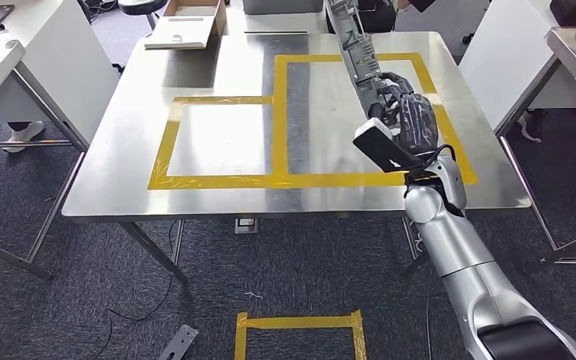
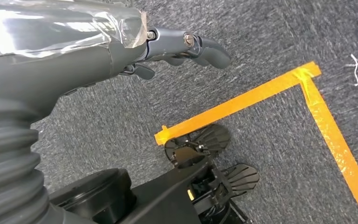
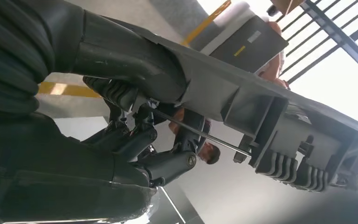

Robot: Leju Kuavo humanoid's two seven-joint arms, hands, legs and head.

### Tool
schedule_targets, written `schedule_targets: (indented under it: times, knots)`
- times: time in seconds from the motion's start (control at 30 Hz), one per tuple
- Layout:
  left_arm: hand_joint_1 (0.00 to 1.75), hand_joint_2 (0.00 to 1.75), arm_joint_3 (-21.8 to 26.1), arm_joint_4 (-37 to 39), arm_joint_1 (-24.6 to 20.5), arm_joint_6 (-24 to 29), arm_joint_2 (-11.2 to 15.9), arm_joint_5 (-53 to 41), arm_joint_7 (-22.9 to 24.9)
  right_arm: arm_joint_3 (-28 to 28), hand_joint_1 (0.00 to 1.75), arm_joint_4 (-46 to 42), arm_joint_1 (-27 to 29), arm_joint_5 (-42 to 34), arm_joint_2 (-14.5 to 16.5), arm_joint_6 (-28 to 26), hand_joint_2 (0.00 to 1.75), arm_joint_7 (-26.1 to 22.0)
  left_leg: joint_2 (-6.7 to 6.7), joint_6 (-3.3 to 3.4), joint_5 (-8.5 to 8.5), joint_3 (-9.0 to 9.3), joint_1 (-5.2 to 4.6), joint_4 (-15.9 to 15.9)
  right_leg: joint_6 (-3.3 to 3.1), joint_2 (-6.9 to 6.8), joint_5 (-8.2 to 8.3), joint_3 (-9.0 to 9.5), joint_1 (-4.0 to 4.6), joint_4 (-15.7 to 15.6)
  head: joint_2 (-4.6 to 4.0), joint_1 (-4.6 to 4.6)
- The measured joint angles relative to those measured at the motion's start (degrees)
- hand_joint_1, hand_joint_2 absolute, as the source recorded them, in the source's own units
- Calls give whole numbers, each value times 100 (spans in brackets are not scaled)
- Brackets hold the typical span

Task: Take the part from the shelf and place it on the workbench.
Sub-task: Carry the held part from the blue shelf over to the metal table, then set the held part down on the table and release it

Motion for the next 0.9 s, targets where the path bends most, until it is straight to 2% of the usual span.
schedule_targets:
  times: [0.07, 0.13, 0.17, 0.2, 0.23, 0.27, 0.33, 0.37, 0.43, 0.53, 0.57, 0.6, 0.67, 0.7, 0.73, 0.77, 0.8, 0.83, 0.87, 0.9]
  knots:
    - [0, 175, -1, 2, -4, 1, 2, -2, 1, 90, 175, 224, -162, 152, 7, 20, 175, 104, 12, -70, -188, -149, 24, 324, -64, 4, -22, 44, -40, -10, 1, -16]
    - [0, 175, -1, 4, -2, 1, -5, -20, 4, 181, 175, 472, -321, 340, 19, 44, 175, 236, 29, -138, -511, -559, 61, 1088, -112, 9, -48, 73, -34, -9, 1, -32]
    - [0, 175, -2, 5, 0, 0, -7, -35, 12, 226, 175, 593, -395, 440, 22, 64, 175, 301, 36, -158, -617, -785, 78, 1462, -122, 15, -60, 82, -28, -8, 1, -31]
    - [0, 175, -3, 8, 1, -2, -10, -56, 22, 276, 175, 727, -465, 553, 23, 94, 175, 371, 40, -165, -615, -940, 88, 1668, -125, 22, -76, 97, -22, -7, 1, -31]
    - [0, 175, -5, 10, 0, -4, -13, -76, 36, 332, 175, 855, -531, 666, 22, 124, 175, 437, 41, -158, -493, -981, 93, 1637, -121, 31, -93, 120, -15, -6, 1, -31]
    - [0, 175, -6, 12, -5, -7, -14, -95, 51, 383, 175, 966, -593, 770, 22, 151, 175, 498, 41, -135, -269, -905, 92, 1377, -113, 41, -114, 150, -9, -7, 1, -31]
    - [0, 175, -7, 21, -21, -22, -11, -133, 80, 483, 175, 1176, -716, 977, 27, 198, 175, 602, 40, -34, 207, -575, 64, 563, -95, 57, -151, 204, 9, -9, 1, -27]
    - [0, 175, -8, 27, -32, -31, -12, -149, 96, 536, 175, 1273, -783, 1079, 31, 225, 175, 645, 41, 24, 330, -433, 41, 248, -83, 66, -165, 211, 16, -10, 1, -26]
    - [0, 175, -11, 38, -53, -45, -18, -180, 130, 653, 175, 1450, -902, 1293, 36, 296, 175, 721, 49, 102, 337, -313, 2, 13, -36, 79, -178, 200, 23, -19, 1, -22]
    - [0, 175, -15, 44, -84, -52, -44, -216, 157, 803, 175, 1620, -1002, 1493, 45, 405, 175, 784, 54, 155, 350, -217, 20, -128, 34, 64, -228, 156, 22, 38, 1, -13]
    - [0, 175, -16, 46, -98, -53, -58, -222, 164, 841, 175, 1670, -1026, 1519, 51, 439, 175, 796, 54, 171, 366, -179, 35, -182, 32, 54, -309, 61, 25, 215, 1, -7]
    - [0, 175, -16, 47, -110, -55, -74, -227, 171, 877, 175, 1722, -1041, 1539, 56, 469, 175, 807, 53, 186, 374, -152, 47, -216, 15, 44, -442, -112, 23, 535, 1, 1]
    - [0, 175, -16, 50, -124, -61, -103, -234, 181, 946, 175, 1829, -1056, 1578, 68, 519, 175, 816, 42, 202, 353, -138, 42, -219, 3, 43, -728, -556, 21, 1350, 0, 5]
    - [0, 175, -16, 53, -123, -64, -114, -239, 185, 979, 175, 1879, -1053, 1593, 73, 547, 175, 824, 34, 203, 334, -127, 42, -212, 26, 42, -783, -723, 15, 1622, 0, 6]
    - [0, 175, -16, 56, -121, -68, -125, -248, 188, 1008, 175, 1923, -1052, 1601, 79, 584, 175, 840, 22, 195, 311, -113, 43, -200, 73, 40, -729, -781, 4, 1659, 0, 7]
    - [0, 175, -16, 59, -120, -70, -137, -261, 190, 1032, 175, 1959, -1053, 1602, 86, 626, 175, 869, 10, 180, 281, -94, 47, -182, 133, 35, -578, -716, -9, 1452, 0, 7]
    - [0, 175, -16, 61, -121, -70, -148, -276, 190, 1048, 175, 1987, -1056, 1601, 94, 667, 175, 903, -1, 158, 241, -73, 50, -152, 193, 20, -363, -552, -23, 1051, 1, 8]
    - [0, 175, -16, 63, -123, -70, -156, -296, 191, 1058, 175, 2010, -1063, 1600, 100, 703, 175, 939, -13, 126, 193, -65, 45, -109, 222, -2, -180, -359, -29, 628, 1, 9]
    - [0, 175, -16, 66, -128, -69, -161, -315, 193, 1068, 175, 2032, -1073, 1598, 108, 732, 175, 976, -21, 92, 148, -68, 33, -60, 215, -14, -54, -204, -29, 298, 1, 5]
    - [0, 175, -16, 69, -131, -69, -162, -333, 197, 1073, 175, 2048, -1085, 1598, 115, 756, 175, 1006, -26, 63, 114, -78, 20, -20, 182, -22, 5, -110, -23, 102, 1, 3]
